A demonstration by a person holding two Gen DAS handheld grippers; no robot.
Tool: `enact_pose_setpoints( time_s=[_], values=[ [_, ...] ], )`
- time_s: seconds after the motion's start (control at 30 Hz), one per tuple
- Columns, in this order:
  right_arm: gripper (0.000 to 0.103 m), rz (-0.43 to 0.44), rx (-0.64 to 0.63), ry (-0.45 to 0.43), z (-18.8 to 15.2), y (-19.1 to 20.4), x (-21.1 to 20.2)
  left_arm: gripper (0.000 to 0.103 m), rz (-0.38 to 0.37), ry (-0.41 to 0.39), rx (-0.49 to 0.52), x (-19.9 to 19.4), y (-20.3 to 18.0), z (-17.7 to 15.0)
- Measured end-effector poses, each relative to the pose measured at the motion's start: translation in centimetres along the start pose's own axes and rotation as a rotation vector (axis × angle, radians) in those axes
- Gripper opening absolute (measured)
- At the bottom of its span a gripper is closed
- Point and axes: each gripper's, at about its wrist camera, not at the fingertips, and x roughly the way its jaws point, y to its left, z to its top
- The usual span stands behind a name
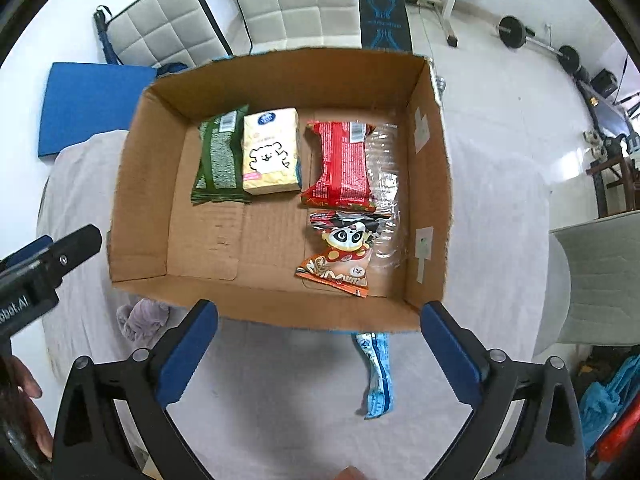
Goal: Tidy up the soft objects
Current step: 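Grasp the lilac towel with the left tool while the right tool grasps the blue snack stick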
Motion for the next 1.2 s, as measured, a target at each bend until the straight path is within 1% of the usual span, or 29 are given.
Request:
enact_pose_setpoints(
  time_s=[0.17, 0.27, 0.3, 0.33, 0.37, 0.47, 0.53, 0.6, 0.87, 0.97, 1.07, 1.2],
  values=[
    [0.103, -0.043, -0.026, -0.084, -1.8, 0.8, -2.4, 0.091, 0.021, -0.075, -0.01, -2.5, 0.2, -2.1],
    [0.103, -0.049, -0.031, -0.122, -3.0, 1.2, -3.9, 0.091, 0.04, -0.134, -0.006, -4.3, 0.3, -3.5],
    [0.103, -0.047, -0.029, -0.133, -3.4, 1.2, -4.4, 0.092, 0.043, -0.145, -0.006, -4.8, 0.3, -3.9],
    [0.103, -0.045, -0.027, -0.144, -3.8, 1.3, -4.8, 0.098, 0.046, -0.153, -0.006, -5.1, 0.3, -4.3],
    [0.103, -0.044, -0.027, -0.152, -4.2, 1.4, -5.2, 0.101, 0.047, -0.166, -0.004, -5.6, 0.2, -4.7],
    [0.103, -0.041, -0.026, -0.177, -5.3, 1.6, -6.4, 0.102, 0.053, -0.199, 0.001, -6.9, 0.1, -5.9],
    [0.103, -0.047, -0.032, -0.198, -6.0, 1.7, -7.2, 0.102, 0.057, -0.213, 0.003, -7.4, 0.1, -6.5],
    [0.103, -0.048, -0.034, -0.212, -6.6, 1.8, -7.9, 0.102, 0.045, -0.22, 0.002, -7.9, -0.1, -7.2],
    [0.103, -0.007, -0.016, -0.248, -8.1, 1.0, -10.3, 0.102, 0.041, -0.281, 0.014, -10.3, -0.6, -8.7],
    [0.103, -0.005, 0.009, -0.231, -8.4, -0.5, -9.9, 0.102, 0.04, -0.285, 0.016, -10.6, 0.0, -8.8],
    [0.103, -0.019, 0.048, -0.187, -9.0, -2.7, -8.1, 0.102, 0.063, -0.275, 0.017, -9.8, 1.1, -9.1],
    [0.103, -0.05, 0.115, -0.102, -10.1, -6.0, -4.2, 0.103, 0.075, -0.203, -0.009, -6.7, 3.4, -9.9]
  ],
)
